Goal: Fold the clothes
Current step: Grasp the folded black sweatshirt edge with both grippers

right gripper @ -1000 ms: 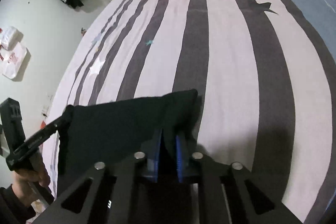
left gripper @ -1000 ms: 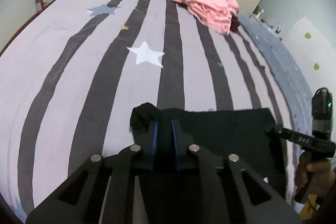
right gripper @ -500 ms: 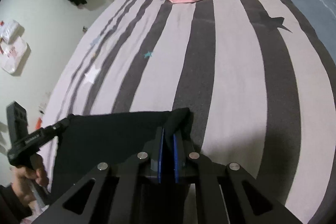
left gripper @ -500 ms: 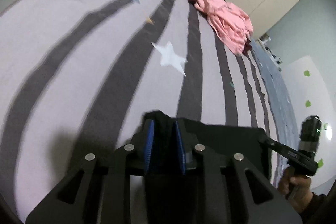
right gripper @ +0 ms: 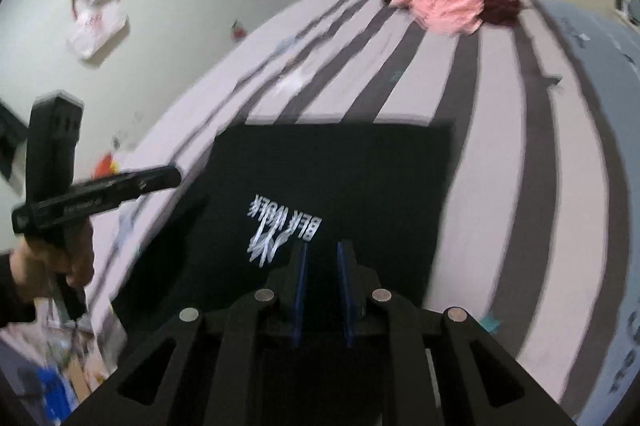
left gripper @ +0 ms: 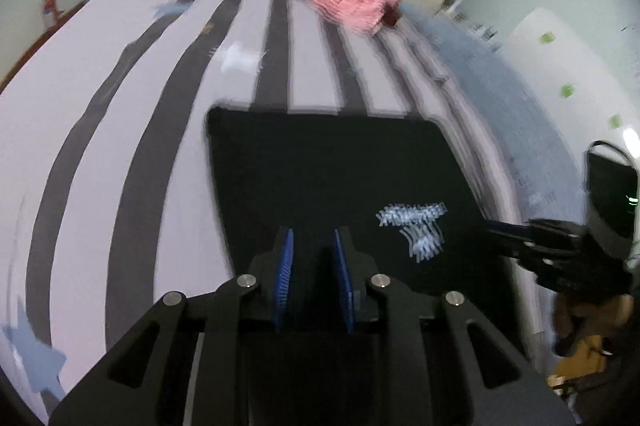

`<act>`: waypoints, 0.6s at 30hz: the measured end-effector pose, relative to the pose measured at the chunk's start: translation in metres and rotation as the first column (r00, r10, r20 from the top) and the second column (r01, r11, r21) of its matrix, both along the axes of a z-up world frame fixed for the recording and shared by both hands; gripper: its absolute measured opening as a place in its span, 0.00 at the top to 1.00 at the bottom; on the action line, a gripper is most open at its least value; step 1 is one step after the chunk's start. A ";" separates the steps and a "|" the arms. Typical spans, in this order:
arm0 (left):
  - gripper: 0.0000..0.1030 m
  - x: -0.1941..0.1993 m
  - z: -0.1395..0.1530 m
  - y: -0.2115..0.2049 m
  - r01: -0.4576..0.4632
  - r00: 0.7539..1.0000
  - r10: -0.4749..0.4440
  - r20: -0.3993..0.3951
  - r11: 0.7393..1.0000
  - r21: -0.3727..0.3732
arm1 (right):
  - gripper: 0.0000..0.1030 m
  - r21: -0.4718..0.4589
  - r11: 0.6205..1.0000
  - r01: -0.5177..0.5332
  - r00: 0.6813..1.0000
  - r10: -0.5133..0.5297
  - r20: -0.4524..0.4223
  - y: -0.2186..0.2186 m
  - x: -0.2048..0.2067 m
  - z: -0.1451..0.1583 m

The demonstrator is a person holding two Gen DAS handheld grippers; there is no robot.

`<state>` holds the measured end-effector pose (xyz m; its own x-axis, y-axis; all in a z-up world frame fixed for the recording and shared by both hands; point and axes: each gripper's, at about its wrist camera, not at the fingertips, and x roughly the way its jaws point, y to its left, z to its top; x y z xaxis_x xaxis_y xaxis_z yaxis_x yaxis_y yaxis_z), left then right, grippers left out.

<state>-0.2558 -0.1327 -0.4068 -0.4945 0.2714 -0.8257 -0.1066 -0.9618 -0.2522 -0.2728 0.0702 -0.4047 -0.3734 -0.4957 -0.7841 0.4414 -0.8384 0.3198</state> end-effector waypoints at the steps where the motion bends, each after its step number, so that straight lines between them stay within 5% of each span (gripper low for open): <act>1: 0.82 0.001 -0.012 -0.003 -0.011 1.000 0.011 0.015 1.000 -0.020 | 0.86 0.022 1.000 -0.006 1.000 0.006 0.005 0.000 0.014 -0.008; 4: 0.83 0.002 -0.030 -0.014 -0.027 0.999 0.027 0.028 1.000 0.003 | 0.92 0.126 0.992 -0.010 1.000 0.012 -0.015 -0.001 0.018 -0.039; 7: 0.83 0.001 -0.014 -0.014 -0.035 0.999 0.035 0.006 0.999 0.012 | 0.99 0.113 0.993 0.014 1.000 -0.013 -0.009 0.008 0.013 -0.038; 11: 0.83 -0.004 0.007 -0.015 -0.041 0.998 0.042 -0.041 0.999 0.023 | 0.92 0.079 0.994 0.074 0.997 -0.073 -0.013 0.023 0.004 -0.020; 18: 0.83 -0.071 0.012 -0.001 0.006 0.992 -0.017 -0.125 0.996 -0.085 | 0.85 0.056 0.990 0.133 0.987 -0.127 -0.094 0.007 -0.046 -0.003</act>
<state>-0.3264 -0.1341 -0.3945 -0.5927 0.2093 -0.7777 -0.1431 -0.9776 -0.1540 -0.3188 0.0774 -0.4076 -0.5018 -0.3897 -0.7722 0.3522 -0.9074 0.2291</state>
